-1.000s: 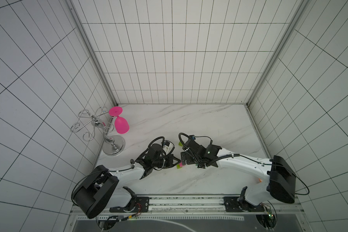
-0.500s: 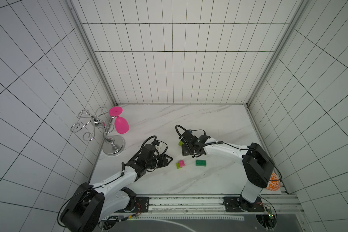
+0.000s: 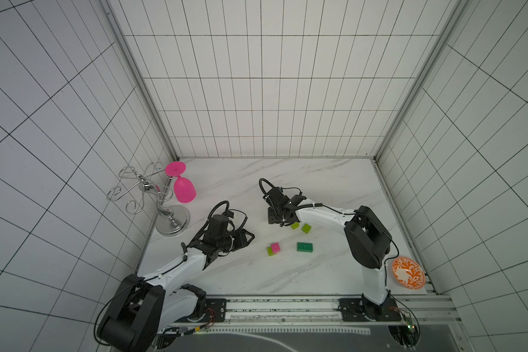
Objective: Assemble the letter y with lego
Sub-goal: Move the lego brick at the center of the board.
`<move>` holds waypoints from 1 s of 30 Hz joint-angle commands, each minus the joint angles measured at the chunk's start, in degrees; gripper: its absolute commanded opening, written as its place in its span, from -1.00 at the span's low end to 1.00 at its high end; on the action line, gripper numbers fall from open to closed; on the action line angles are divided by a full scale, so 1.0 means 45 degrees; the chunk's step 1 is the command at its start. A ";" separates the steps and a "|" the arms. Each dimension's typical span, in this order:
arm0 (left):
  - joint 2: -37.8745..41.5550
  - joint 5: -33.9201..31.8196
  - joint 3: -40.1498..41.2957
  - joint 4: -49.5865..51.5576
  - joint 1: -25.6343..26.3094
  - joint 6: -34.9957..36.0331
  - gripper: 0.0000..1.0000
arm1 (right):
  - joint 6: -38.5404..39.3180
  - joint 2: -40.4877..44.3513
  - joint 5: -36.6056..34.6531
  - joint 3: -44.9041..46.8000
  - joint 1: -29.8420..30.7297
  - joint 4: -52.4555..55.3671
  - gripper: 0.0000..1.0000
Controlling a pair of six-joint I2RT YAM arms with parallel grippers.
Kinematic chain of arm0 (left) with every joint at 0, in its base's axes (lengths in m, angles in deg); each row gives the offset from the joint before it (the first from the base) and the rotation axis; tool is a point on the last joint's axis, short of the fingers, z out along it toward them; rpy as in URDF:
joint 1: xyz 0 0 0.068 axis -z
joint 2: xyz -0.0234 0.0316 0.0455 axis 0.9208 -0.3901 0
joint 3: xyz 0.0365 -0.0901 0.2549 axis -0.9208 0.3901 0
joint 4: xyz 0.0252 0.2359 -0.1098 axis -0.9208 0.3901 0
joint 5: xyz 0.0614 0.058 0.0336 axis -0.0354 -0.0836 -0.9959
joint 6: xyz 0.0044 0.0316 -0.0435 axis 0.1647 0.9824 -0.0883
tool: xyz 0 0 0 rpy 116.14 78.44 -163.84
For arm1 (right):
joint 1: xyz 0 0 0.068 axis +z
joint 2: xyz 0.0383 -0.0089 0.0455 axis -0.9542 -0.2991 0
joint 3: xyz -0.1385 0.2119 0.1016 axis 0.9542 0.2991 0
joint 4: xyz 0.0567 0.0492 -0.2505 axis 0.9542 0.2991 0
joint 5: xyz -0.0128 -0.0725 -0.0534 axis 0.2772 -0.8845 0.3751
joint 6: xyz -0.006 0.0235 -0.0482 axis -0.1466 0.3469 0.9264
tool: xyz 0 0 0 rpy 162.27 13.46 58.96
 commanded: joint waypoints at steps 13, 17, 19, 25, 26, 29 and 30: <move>0.0044 0.0522 -0.0027 -0.0729 -0.0051 0.0028 -0.07 | -0.0372 -0.1333 -0.0851 -0.2278 -0.0209 0.0365 -0.11; 0.0023 0.0591 -0.0029 -0.0767 -0.0071 0.0033 -0.07 | -0.0363 -0.1531 -0.0837 -0.2215 -0.0220 0.0453 -0.12; 0.0023 0.0591 -0.0029 -0.0766 -0.0071 0.0033 -0.07 | -0.0415 -0.1601 -0.0733 -0.2195 -0.0218 0.0407 -0.14; -0.0032 0.0685 0.0071 -0.0941 -0.0071 0.0011 -0.08 | -0.0464 -0.1612 -0.0820 -0.2089 -0.0206 0.0407 -0.15; -0.0072 0.0716 0.0087 -0.0974 -0.0071 0.0029 -0.07 | -0.0469 -0.1648 -0.0844 -0.2076 -0.0193 0.0421 -0.15; -0.0080 0.0757 0.0087 -0.1002 -0.0071 0.0044 -0.08 | -0.0491 -0.1724 -0.0739 -0.2072 -0.0201 0.0438 -0.18; -0.0075 0.0763 0.0077 -0.1003 -0.0071 0.0034 -0.08 | -0.0488 -0.1729 -0.0692 -0.2069 -0.0198 0.0464 -0.20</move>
